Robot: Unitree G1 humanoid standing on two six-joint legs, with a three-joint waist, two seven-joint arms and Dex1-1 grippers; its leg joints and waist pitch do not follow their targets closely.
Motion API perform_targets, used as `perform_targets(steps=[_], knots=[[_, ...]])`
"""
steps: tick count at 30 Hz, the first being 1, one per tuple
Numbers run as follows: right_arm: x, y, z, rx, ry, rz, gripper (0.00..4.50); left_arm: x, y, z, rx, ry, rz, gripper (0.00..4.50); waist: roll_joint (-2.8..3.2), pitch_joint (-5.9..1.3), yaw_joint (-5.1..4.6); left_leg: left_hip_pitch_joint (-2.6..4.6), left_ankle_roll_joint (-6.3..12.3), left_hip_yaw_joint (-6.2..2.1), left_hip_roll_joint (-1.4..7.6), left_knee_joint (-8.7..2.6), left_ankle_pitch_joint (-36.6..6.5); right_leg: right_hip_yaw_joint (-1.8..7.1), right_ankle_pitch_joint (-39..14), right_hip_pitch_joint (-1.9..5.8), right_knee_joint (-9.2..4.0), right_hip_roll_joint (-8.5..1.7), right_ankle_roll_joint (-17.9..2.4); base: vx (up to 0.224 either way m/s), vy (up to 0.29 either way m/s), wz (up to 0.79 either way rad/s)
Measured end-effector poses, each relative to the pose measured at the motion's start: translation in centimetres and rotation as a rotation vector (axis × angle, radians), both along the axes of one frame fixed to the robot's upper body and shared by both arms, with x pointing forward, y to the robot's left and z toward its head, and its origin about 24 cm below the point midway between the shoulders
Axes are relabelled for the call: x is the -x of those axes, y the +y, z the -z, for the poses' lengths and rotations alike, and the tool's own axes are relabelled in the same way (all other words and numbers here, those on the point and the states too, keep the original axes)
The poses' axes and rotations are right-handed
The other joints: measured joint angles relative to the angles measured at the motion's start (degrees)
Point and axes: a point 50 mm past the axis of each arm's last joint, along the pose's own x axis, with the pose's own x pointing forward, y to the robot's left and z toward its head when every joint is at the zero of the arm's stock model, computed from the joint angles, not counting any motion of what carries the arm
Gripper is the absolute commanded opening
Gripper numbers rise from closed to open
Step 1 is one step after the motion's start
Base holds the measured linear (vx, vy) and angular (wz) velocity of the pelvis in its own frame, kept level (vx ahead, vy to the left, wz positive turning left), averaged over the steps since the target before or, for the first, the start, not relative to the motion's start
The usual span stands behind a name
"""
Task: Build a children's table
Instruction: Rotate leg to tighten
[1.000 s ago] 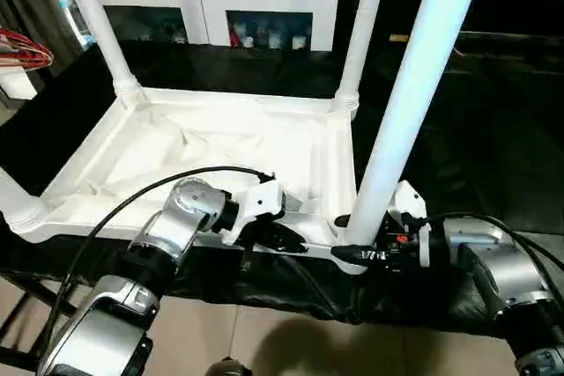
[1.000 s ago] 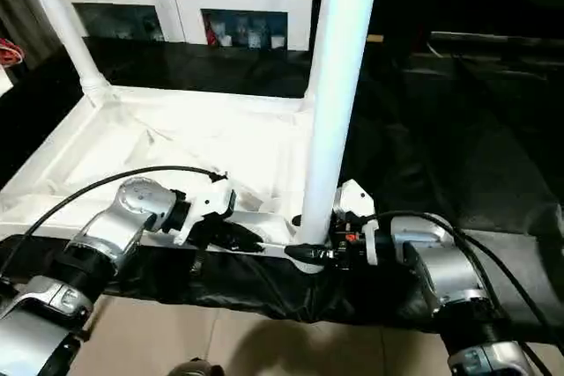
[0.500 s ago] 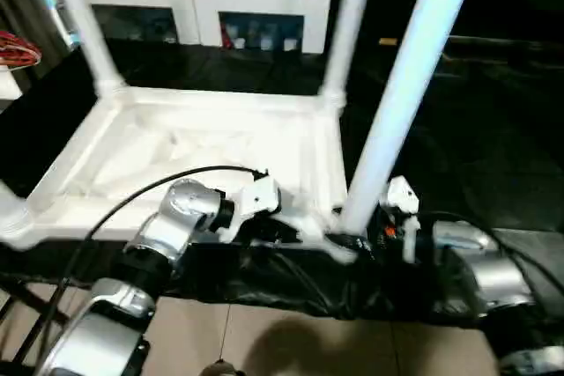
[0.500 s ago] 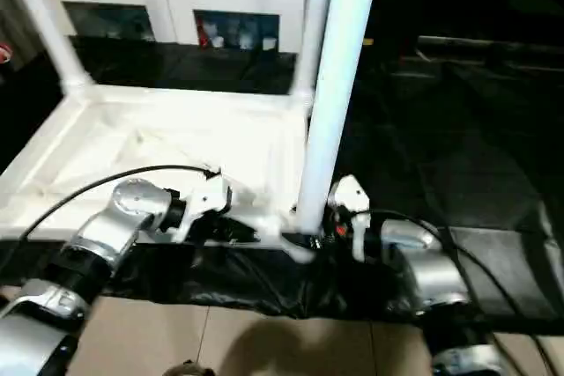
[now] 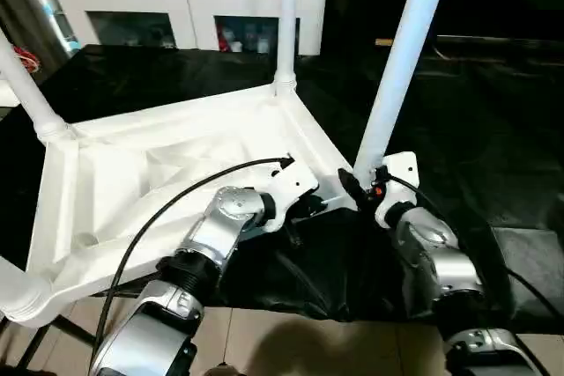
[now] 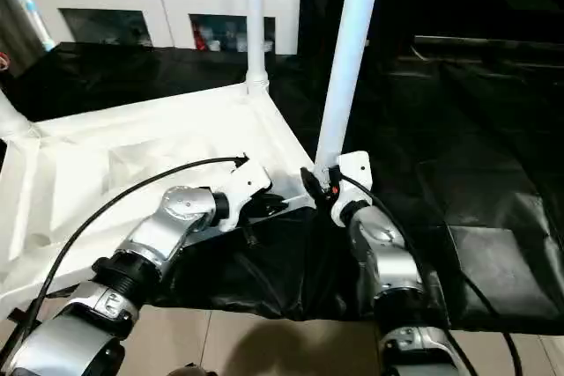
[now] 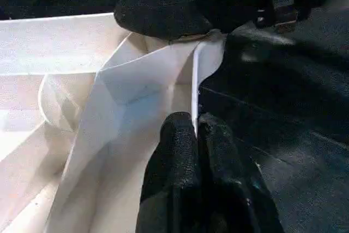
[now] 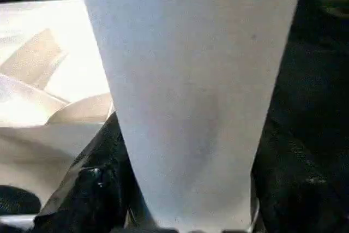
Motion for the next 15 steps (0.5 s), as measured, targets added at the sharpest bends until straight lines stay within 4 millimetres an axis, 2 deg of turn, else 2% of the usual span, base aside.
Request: perform_targets(steps=[4, 9, 15], knots=[[0.2, 0.2, 0.1, 0.024, -0.012, -0.035, 3.30, 0.1, 0.2, 0.0, -0.003, -0.002, 0.022, 0.00, 0.00, 0.00, -0.04, -0.04, 0.00, 0.00, 0.00, 0.00, 0.00, 0.00, 0.01, 0.01, -0.10, 0.00, -0.01, 0.000, 0.000, 0.00], [0.9, -0.2, 0.2, 0.042, -0.009, -0.165, 3.30, 0.4, 1.4, 0.0, -0.004, 0.014, 0.079, 0.00, 0.00, 0.01, -0.18, -0.01, 0.00, -0.01, 0.05, -0.07, 0.00, -0.04, 0.01, -0.01, -0.09, 0.06, -0.02, 0.000, 0.000, 0.00], [2.7, -1.1, -0.2, 0.041, 0.007, -0.469, 3.30, 1.2, 3.3, -0.2, -0.014, 0.043, 0.228, 0.00, -0.01, 0.05, 0.18, -0.08, 0.00, -0.01, 0.06, -0.04, 0.00, -0.05, 0.03, -0.02, -0.11, 0.06, -0.05, 0.000, 0.000, 0.00]])
